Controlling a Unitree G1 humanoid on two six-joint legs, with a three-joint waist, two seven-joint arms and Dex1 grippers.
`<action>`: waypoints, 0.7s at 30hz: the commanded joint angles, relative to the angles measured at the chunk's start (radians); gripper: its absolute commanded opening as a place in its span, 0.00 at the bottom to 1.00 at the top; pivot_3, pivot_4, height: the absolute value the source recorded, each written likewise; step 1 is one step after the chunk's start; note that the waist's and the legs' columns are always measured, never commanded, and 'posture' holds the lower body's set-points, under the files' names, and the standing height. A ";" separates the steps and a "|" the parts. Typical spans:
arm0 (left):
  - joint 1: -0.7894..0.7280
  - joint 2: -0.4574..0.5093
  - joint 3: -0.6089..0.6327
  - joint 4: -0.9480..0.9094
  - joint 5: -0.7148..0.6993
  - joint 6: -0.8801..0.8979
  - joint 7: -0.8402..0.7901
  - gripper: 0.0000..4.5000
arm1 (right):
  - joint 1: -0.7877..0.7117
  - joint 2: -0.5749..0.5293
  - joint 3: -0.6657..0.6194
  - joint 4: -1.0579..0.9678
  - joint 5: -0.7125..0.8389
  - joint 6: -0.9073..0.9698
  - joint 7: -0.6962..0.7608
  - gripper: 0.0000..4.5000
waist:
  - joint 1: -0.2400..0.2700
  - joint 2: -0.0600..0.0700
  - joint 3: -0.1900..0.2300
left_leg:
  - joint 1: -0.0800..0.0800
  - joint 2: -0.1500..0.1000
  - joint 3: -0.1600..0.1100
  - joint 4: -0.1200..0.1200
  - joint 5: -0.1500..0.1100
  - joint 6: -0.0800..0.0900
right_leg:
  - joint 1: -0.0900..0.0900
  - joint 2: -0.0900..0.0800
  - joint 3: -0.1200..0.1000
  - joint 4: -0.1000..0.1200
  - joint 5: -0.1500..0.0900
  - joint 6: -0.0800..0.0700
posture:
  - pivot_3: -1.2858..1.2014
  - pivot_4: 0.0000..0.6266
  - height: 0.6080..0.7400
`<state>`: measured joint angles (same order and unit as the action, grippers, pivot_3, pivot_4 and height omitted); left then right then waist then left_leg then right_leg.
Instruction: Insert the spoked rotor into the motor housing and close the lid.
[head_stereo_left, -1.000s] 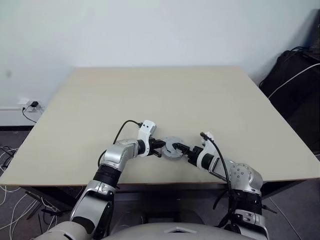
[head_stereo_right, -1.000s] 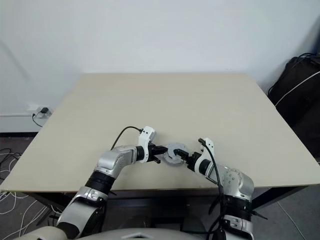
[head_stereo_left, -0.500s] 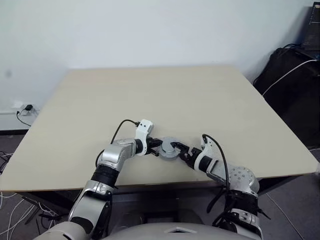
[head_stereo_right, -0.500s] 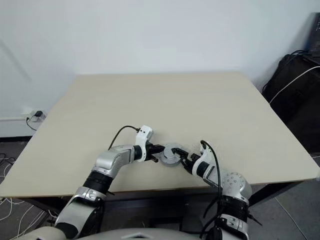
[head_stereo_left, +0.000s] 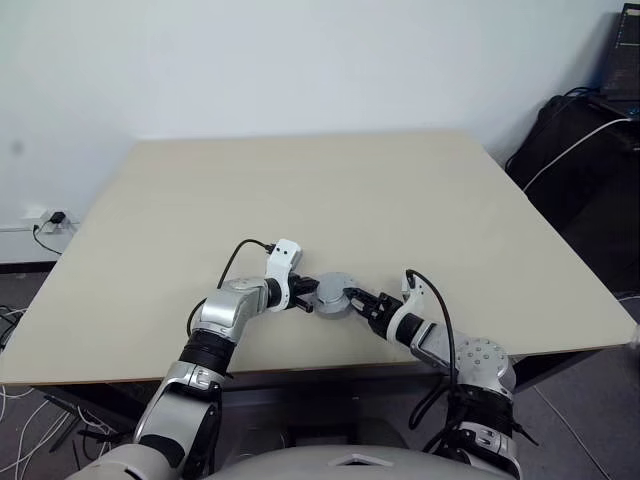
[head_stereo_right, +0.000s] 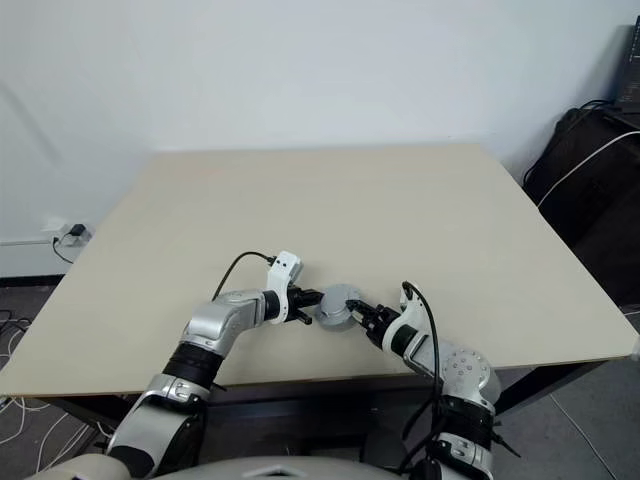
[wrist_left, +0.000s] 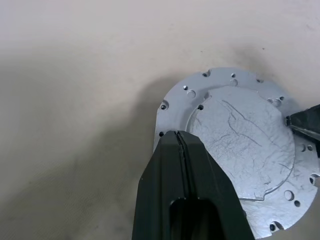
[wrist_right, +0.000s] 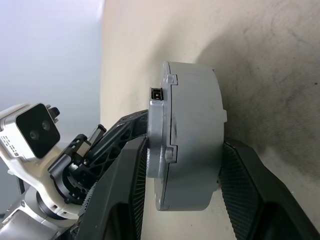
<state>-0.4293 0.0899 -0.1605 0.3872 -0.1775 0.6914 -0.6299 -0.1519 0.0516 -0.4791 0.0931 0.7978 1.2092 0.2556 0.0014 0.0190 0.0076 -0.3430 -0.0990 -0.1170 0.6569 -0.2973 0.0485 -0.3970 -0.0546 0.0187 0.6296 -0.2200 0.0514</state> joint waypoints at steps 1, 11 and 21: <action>0.007 -0.037 -0.040 0.000 -0.016 0.017 -0.026 0.01 | -0.003 0.006 0.055 0.000 0.003 0.020 -0.008 0.39 | 0.000 0.001 0.000 | 0.000 0.000 0.000 0.000 0.000 0.000 | 0.000 0.000 0.000 0.000 0.000 0.000 | 0.52 0.00 1.00; 0.009 -0.034 -0.040 0.001 -0.014 0.018 -0.032 0.01 | 0.031 -0.034 0.090 -0.004 0.002 0.044 0.001 0.39 | 0.002 0.001 -0.001 | 0.001 0.000 0.000 0.000 0.000 0.001 | 0.001 0.000 0.000 0.000 0.000 0.000 | 0.52 0.00 1.00; 0.012 -0.030 -0.047 -0.008 -0.010 0.024 -0.040 0.01 | 0.026 -0.101 0.138 -0.029 0.033 0.070 0.048 0.31 | 0.003 0.001 -0.002 | 0.001 0.000 0.000 0.001 0.000 0.001 | 0.002 0.000 0.000 0.000 -0.002 0.003 | 0.52 0.00 1.00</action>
<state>-0.4231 0.0871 -0.1645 0.3815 -0.1766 0.6941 -0.6452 -0.1085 -0.0566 -0.3837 0.0812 0.8370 1.2719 0.3141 0.0046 0.0204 0.0060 -0.3419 -0.0989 -0.1172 0.6584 -0.2969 0.0493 -0.3944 -0.0549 0.0184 0.6292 -0.2214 0.0538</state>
